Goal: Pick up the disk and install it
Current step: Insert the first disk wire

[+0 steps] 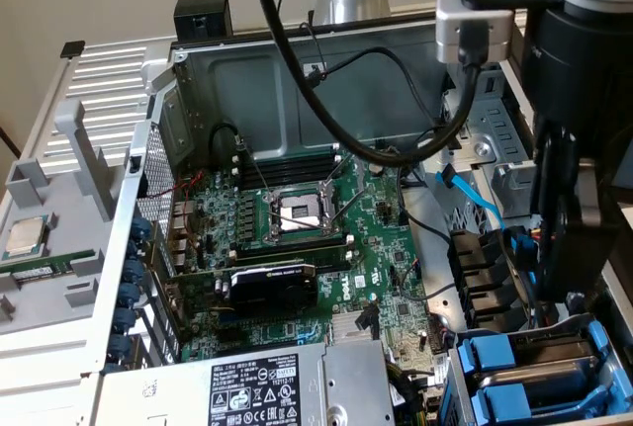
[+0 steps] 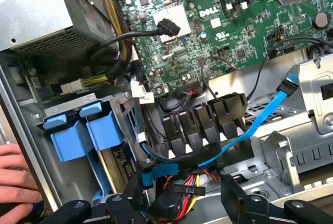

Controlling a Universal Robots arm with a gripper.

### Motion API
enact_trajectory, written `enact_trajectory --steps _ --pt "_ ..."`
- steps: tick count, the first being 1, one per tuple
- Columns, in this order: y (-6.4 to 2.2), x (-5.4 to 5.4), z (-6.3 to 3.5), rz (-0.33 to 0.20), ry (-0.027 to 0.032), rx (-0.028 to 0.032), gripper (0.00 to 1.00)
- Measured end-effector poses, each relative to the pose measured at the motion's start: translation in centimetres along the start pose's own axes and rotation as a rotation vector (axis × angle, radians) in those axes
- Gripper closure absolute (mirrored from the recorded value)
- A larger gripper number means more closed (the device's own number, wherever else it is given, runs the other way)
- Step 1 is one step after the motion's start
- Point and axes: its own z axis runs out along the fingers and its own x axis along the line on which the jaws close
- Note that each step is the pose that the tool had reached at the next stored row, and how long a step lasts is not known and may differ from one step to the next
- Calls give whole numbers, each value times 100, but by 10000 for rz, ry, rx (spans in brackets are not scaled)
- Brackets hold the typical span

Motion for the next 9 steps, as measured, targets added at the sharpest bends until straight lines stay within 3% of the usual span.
enact_trajectory --steps 3,6,9 --pt "11 -2 11 168 17 17 29" --pt "14 -3 17 381 10 79 29" --pt "16 -4 29 768 49 114 29"
